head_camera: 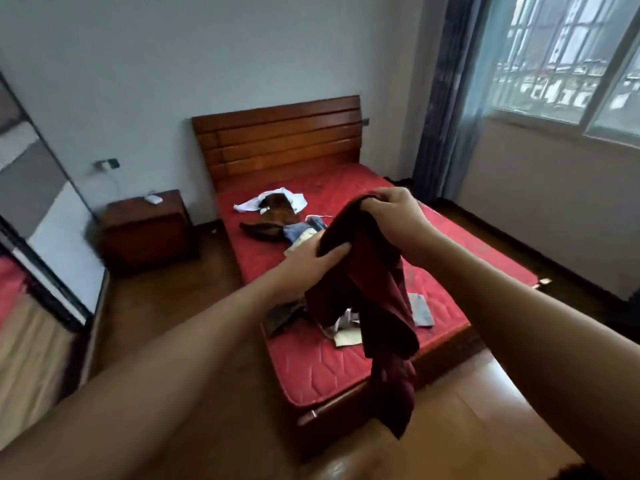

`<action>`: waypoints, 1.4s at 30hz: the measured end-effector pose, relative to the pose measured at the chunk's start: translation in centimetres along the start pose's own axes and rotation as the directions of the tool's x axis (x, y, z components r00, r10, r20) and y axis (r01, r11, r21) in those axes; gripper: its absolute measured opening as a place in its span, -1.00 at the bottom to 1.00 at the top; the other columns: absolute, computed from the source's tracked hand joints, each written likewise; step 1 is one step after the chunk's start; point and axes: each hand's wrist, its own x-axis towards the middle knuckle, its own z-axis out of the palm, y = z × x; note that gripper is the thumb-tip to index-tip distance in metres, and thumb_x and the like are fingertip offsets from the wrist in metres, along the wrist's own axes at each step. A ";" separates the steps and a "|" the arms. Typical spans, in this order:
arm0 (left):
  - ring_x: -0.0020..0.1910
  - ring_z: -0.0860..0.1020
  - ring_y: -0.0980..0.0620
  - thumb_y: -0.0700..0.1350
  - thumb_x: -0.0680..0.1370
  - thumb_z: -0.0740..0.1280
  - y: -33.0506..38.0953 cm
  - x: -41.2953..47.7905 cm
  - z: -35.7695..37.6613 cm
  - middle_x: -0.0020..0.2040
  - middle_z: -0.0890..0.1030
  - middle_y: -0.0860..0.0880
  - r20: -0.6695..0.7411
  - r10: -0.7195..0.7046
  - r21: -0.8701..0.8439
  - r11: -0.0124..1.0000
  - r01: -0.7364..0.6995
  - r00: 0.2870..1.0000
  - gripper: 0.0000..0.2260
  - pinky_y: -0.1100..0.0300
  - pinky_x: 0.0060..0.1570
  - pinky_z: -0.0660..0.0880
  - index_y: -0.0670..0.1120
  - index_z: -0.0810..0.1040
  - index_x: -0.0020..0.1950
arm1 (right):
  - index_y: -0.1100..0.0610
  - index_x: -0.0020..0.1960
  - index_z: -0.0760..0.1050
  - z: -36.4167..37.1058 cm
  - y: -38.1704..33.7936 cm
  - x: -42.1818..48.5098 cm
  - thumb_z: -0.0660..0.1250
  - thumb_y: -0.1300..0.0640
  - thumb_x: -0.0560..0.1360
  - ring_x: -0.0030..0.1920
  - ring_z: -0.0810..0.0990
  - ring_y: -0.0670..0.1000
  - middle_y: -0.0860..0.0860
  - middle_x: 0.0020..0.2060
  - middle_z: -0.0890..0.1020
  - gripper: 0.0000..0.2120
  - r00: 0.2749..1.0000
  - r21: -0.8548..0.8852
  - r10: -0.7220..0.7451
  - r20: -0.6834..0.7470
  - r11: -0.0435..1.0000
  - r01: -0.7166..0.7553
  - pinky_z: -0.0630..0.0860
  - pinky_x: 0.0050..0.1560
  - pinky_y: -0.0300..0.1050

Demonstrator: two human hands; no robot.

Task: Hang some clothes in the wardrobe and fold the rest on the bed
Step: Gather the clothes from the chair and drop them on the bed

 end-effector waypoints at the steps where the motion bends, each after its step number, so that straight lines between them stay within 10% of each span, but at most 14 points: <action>1: 0.22 0.60 -0.02 -0.02 0.58 0.40 -0.8 -1.2 -2.4 0.23 0.63 -0.10 -0.002 -0.007 0.029 1.000 0.007 1.000 -0.62 0.05 0.28 0.52 -0.14 0.48 0.35 | 0.25 -0.14 0.59 2.9 -1.2 0.3 0.31 0.10 0.42 -0.34 0.56 -0.02 0.06 -0.36 0.61 -0.79 1.000 0.009 -0.014 0.026 1.000 0.014 0.53 -0.27 -0.02; 6: 0.27 0.59 0.08 -0.13 0.51 0.52 -3.3 -4.4 -10.6 0.28 0.63 0.02 0.056 -0.014 0.055 0.998 0.011 0.998 -0.46 0.03 0.29 0.52 -0.04 0.43 0.45 | 0.28 -0.09 0.63 13.0 -5.3 1.2 0.32 0.14 0.46 -0.23 0.64 0.09 0.21 -0.20 0.69 -0.79 0.992 0.042 -0.048 0.112 0.998 0.044 0.63 -0.10 0.19; 14: -0.19 0.63 -0.07 -0.32 0.59 0.23 -6.2 -4.0 -15.4 -0.13 0.69 -0.26 -0.191 -0.077 0.129 0.986 0.103 0.979 -0.84 -0.16 -0.11 0.58 -0.23 0.61 -0.07 | 0.17 -0.24 0.58 19.2 -6.4 1.8 0.33 0.22 0.54 -0.25 0.53 0.01 0.08 -0.30 0.55 -0.82 0.993 0.122 -0.026 0.116 0.992 0.012 0.46 -0.21 -0.08; 18: -0.01 0.67 -0.18 -0.28 0.60 0.21 -6.7 -2.7 -15.4 -0.06 0.70 -0.20 -0.178 -0.101 0.094 0.988 0.119 0.979 -0.80 -0.24 0.07 0.57 -0.20 0.64 0.02 | 0.33 -0.04 0.56 18.1 -4.9 2.4 0.35 0.22 0.54 -0.22 0.51 -0.02 0.08 -0.25 0.53 -0.86 0.994 0.090 -0.057 0.094 0.995 0.048 0.44 -0.16 -0.09; 22: 0.12 0.65 -0.11 -0.22 0.56 0.20 -5.1 -1.2 -14.9 0.04 0.71 -0.08 -0.210 -0.076 -0.006 0.997 0.077 0.975 -0.76 -0.20 0.22 0.53 -0.03 0.65 0.04 | 0.04 0.19 0.50 15.9 -0.8 2.2 0.49 0.07 0.48 -0.02 0.65 -0.01 0.04 -0.01 0.65 -0.67 0.982 0.163 0.027 0.184 0.985 -0.058 0.56 0.06 -0.08; 25: 0.10 0.65 -0.09 -0.20 0.53 0.19 -4.0 0.2 -14.5 0.06 0.70 -0.14 -0.227 -0.093 -0.106 0.992 0.070 0.970 -0.75 -0.14 0.25 0.53 -0.09 0.64 0.06 | -0.01 0.30 0.48 15.0 3.8 0.9 0.54 0.04 0.46 0.22 0.62 0.01 0.02 0.20 0.64 -0.53 0.902 0.132 0.130 0.411 0.971 -0.200 0.57 0.19 -0.06; 29: -0.16 0.59 0.07 -0.30 0.58 0.14 -2.2 2.1 -12.8 -0.17 0.65 -0.03 -0.244 -0.089 -0.292 0.956 0.014 0.966 -0.74 0.11 -0.09 0.52 -0.08 0.59 -0.06 | -0.04 0.07 0.58 16.5 9.3 -0.7 0.60 0.20 0.39 -0.08 0.65 -0.34 -0.27 -0.11 0.72 -0.65 0.745 -0.056 0.299 0.597 0.941 -0.333 0.52 -0.15 -0.46; 35: -0.11 0.50 0.00 -0.17 0.57 0.14 -1.4 5.7 -11.1 -0.18 0.56 -0.03 -0.210 -0.087 -0.295 0.955 0.021 0.974 -0.81 0.04 -0.05 0.44 -0.08 0.55 -0.05 | 0.26 -0.08 0.57 16.9 13.7 1.2 0.37 0.30 0.53 -0.19 0.49 -0.05 -0.01 -0.24 0.58 -0.98 0.926 -0.350 0.198 0.321 0.933 -0.078 0.35 -0.14 -0.15; 37: -0.10 0.53 0.01 -0.18 0.56 0.18 -2.2 6.8 -10.9 -0.16 0.58 -0.03 -0.243 -0.064 -0.206 0.979 0.013 0.968 -0.84 0.07 -0.04 0.48 -0.07 0.55 -0.05 | 0.14 -0.28 0.45 15.6 13.5 2.4 0.27 0.36 0.55 -0.15 0.42 0.02 -0.02 -0.31 0.49 -0.74 0.947 -0.368 0.148 0.284 0.929 -0.035 0.27 -0.14 -0.17; 42: -0.15 0.64 -0.02 -0.26 0.50 0.31 -7.2 8.4 -10.2 -0.14 0.67 -0.07 -0.180 -0.100 0.193 0.972 0.135 0.979 -0.92 -0.05 -0.06 0.60 -0.17 0.58 -0.06 | 0.00 -0.24 0.33 11.6 13.9 6.4 0.27 0.26 0.63 -0.30 0.36 -0.15 -0.09 -0.29 0.41 -0.68 0.910 -0.238 0.340 0.239 0.929 -0.285 0.42 -0.40 -0.38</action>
